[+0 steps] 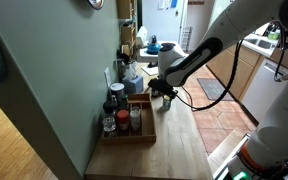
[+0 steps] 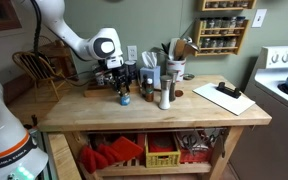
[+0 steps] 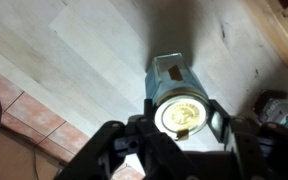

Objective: Remove the spice bottle on the right end of the second front rack of the spice rack and put it on the counter top

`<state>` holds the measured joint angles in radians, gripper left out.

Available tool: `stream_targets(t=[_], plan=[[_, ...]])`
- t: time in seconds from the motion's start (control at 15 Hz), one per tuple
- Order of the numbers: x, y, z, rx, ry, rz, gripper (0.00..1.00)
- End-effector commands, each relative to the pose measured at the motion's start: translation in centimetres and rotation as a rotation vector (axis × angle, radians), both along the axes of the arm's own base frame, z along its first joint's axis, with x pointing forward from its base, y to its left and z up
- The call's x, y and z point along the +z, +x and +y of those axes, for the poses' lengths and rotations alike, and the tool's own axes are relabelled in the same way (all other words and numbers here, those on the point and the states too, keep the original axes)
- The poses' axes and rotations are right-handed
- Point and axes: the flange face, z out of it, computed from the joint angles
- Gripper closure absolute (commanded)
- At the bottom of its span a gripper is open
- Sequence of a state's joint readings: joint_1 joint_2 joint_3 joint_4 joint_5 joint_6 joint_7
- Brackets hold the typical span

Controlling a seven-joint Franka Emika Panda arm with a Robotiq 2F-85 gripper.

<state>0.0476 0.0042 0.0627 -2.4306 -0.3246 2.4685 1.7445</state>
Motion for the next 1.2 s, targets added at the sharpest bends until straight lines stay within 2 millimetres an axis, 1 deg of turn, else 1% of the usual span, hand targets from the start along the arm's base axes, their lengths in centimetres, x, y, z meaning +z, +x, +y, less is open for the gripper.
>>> stream_targets(t=[0.0, 0.33, 0.4, 0.53, 0.6, 0.67, 0.73, 0.93, 1.13], plan=[[-0.1, 0.5, 1.0, -0.082, -0.009, -0.03, 0.7], [-0.3, 1.1, 1.9, -0.143, -0.008, -0.038, 0.7], [-0.3, 1.2, 2.1, -0.151, -0.002, -0.037, 0.24], [-0.2, 1.3, 2.6, -0.151, 0.007, -0.035, 0.14], [0.1, 1.3, 2.9, -0.128, 0.015, -0.036, 0.06], [0.6, 1.2, 3.0, -0.093, 0.002, -0.039, 0.01], [1.1, 1.0, 3.2, -0.074, -0.002, -0.051, 0.0], [3.6, -0.3, 3.5, 0.127, 0.043, -0.061, 0.0], [5.9, -2.4, 3.5, 0.286, 0.07, -0.047, 0.0]])
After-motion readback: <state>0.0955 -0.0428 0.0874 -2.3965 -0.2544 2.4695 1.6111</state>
